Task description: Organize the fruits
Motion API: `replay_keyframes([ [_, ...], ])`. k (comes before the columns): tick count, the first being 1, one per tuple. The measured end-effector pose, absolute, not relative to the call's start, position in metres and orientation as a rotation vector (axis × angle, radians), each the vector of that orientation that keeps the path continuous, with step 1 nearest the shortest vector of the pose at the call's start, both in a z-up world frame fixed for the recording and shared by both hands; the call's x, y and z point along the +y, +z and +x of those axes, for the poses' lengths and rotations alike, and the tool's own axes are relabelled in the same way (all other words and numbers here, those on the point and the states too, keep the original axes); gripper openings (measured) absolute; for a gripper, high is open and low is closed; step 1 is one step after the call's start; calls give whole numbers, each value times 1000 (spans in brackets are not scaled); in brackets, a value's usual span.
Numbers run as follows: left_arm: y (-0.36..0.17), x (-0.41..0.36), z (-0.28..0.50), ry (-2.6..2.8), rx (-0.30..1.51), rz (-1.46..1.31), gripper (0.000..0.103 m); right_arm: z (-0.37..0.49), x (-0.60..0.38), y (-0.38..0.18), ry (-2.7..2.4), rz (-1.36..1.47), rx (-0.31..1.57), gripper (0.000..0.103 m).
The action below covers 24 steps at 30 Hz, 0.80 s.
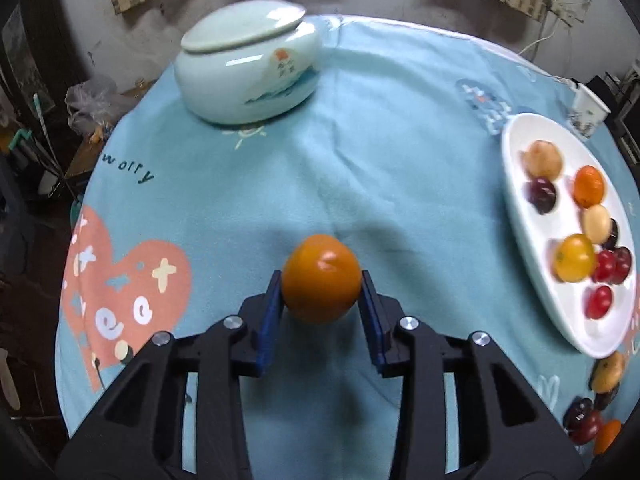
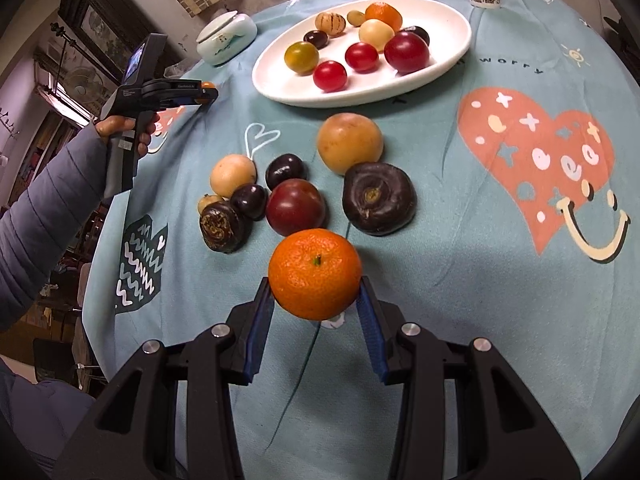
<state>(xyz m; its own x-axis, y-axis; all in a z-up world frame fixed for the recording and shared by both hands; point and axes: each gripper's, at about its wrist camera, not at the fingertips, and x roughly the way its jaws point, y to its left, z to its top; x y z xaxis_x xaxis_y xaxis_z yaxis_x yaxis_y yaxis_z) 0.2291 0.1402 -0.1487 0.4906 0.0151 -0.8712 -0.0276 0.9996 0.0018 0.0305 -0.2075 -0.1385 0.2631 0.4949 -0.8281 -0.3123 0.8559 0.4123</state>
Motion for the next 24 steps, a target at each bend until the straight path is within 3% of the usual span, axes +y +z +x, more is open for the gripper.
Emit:
replay_keyframes([
  [5,-90,79,172,-172,952,10,37,40,-203,-121,571,171,1128,42],
  [10,-66,3,148,-357,952,-10,37,87,-204,-88,553,119,1004,42],
  [15,-72,-50,166,-375,991,10,38,142,-202,-63,537,117,930,43],
  [24,-104,-56,196,-279,1066,52,37,222,-199,-90,517,154,1045,44],
])
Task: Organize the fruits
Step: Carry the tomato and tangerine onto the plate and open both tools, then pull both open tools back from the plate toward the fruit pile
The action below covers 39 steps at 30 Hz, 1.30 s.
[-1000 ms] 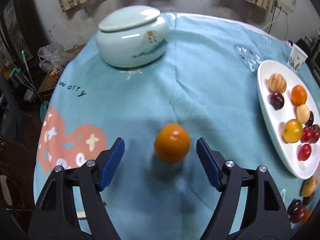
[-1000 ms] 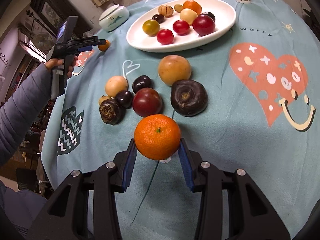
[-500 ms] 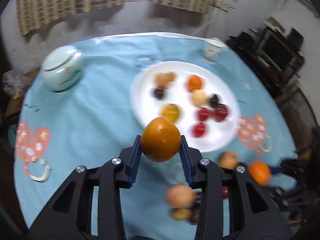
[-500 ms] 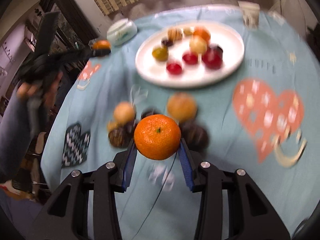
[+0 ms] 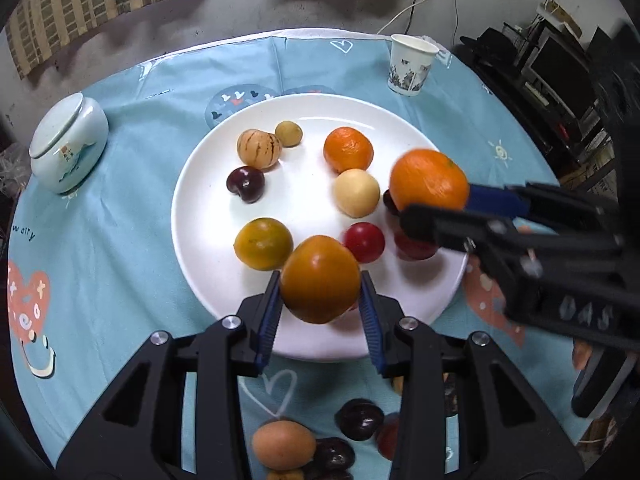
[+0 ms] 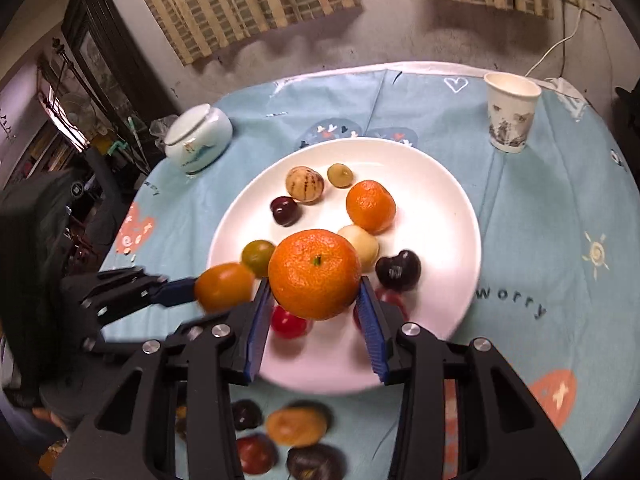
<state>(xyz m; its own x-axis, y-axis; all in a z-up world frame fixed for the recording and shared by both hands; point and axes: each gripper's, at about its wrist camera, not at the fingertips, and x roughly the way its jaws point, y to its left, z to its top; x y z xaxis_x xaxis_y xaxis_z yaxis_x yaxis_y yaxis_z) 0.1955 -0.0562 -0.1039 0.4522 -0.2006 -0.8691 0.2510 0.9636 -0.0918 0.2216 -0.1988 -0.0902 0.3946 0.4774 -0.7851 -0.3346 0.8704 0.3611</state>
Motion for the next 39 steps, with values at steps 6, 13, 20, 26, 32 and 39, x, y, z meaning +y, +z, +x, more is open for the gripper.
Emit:
replay_keyframes([
  [6,-98,-56,196,-274,1012,93,63,244,-195,-94,508,195,1082,72],
  [13,-63,-37,182,-247,938,67,63,223,-216,-55,476,178,977,79],
  [20,-29,-8,119,-246,849,70,69,132,-233,-41,493,87,911,79],
  [26,-69,8,42,-256,934,71,69,40,-227,-88,502,28,980,79],
  [32,-126,-5,4,-289,1087,66,69,3,-220,-118,503,49,1064,79],
  [39,-148,-10,21,-239,1126,-23,67,0,-223,-115,497,33,1064,79],
])
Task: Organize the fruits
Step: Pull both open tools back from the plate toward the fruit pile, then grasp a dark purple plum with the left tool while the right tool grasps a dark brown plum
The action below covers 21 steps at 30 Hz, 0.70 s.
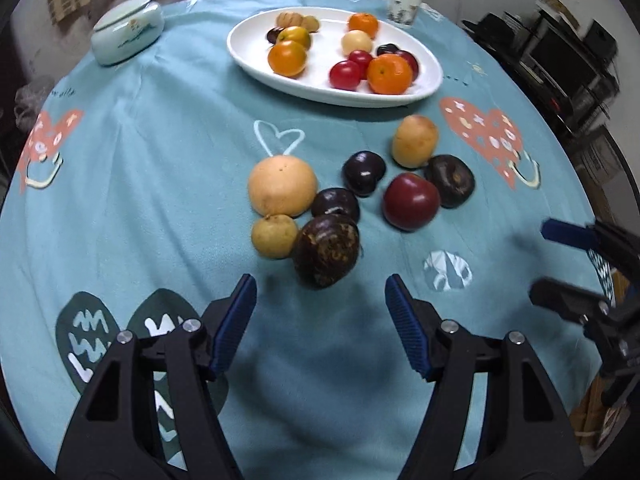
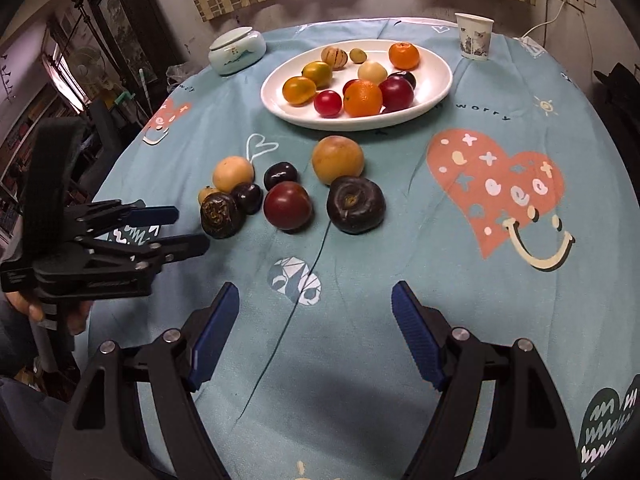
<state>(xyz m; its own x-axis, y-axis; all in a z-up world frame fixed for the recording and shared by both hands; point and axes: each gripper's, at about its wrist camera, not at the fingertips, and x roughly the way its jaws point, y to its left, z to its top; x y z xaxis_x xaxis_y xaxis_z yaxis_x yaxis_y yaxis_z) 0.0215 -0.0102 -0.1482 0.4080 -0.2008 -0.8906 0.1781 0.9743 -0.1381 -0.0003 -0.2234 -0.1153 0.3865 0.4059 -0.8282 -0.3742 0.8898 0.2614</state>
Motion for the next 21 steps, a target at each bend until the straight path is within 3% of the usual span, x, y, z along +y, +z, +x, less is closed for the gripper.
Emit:
replay_keyframes([
  [9,-162,-17,48,-137,1166,-96,53,13,-227,-124,522,3,1080,79],
  [10,-164,-17,50,-139,1172,-116,40,15,-227,-124,522,-7,1075,79],
  [11,-164,-17,51,-137,1176,-123,35,19,-226,-125,525,-20,1073,79],
  [21,-134,-12,20,-149,1128,-109,35,69,-200,-146,595,-235,1092,76],
])
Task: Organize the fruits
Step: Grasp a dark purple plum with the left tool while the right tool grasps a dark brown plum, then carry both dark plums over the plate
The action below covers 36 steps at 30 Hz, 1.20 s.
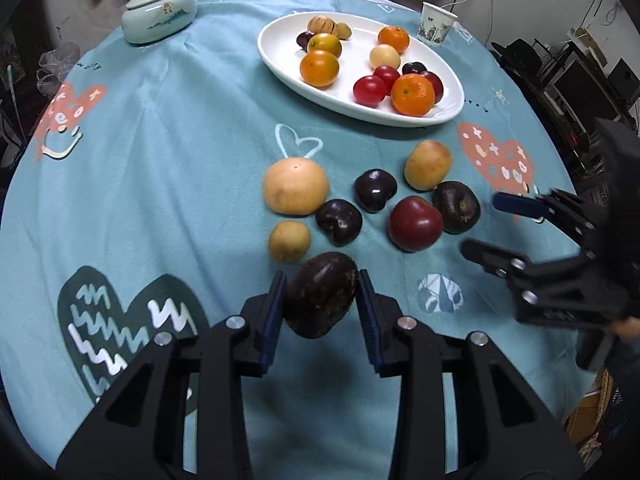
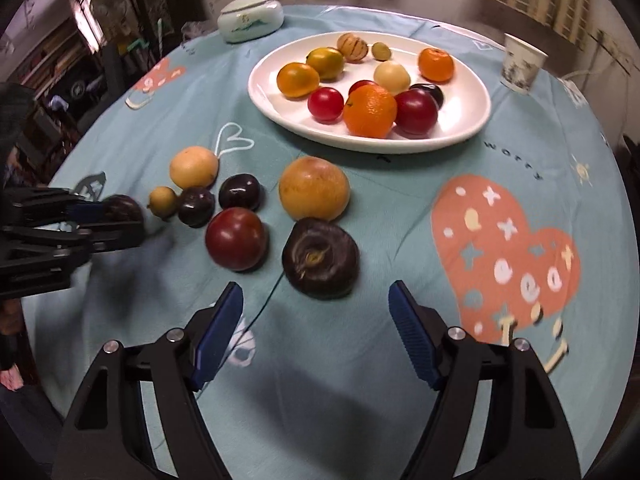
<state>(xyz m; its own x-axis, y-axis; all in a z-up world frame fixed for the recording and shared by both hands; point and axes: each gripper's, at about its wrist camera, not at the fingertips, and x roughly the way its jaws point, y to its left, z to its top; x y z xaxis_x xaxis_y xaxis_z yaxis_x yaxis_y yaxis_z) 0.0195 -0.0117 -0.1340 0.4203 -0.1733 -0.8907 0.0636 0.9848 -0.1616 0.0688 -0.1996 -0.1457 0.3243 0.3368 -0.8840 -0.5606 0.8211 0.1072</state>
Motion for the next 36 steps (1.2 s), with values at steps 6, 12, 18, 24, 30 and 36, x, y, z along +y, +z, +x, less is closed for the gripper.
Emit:
replay_keyframes([
  [6,-125,-19,2,-144,1106,-51,35,85,-188,-158,651,-325,1118,46],
  [12,-121,-27,-1,-129,1102,-6,35,75,-201,-143,656,-236,1109,45],
  [18,-114,-43,-1,-121,1092,59,36,31,-208,-112,644,-112,1053,45],
  [24,-104,-53,-5,-127,1065,113,36,-5,-205,-85,609,2,988,45],
  [30,-101,-55,-7,-152,1055,135,36,-20,-205,-75,572,37,974,45],
  [36,-99,-55,-5,-173,1050,144,36,-23,-202,-77,557,47,982,45],
])
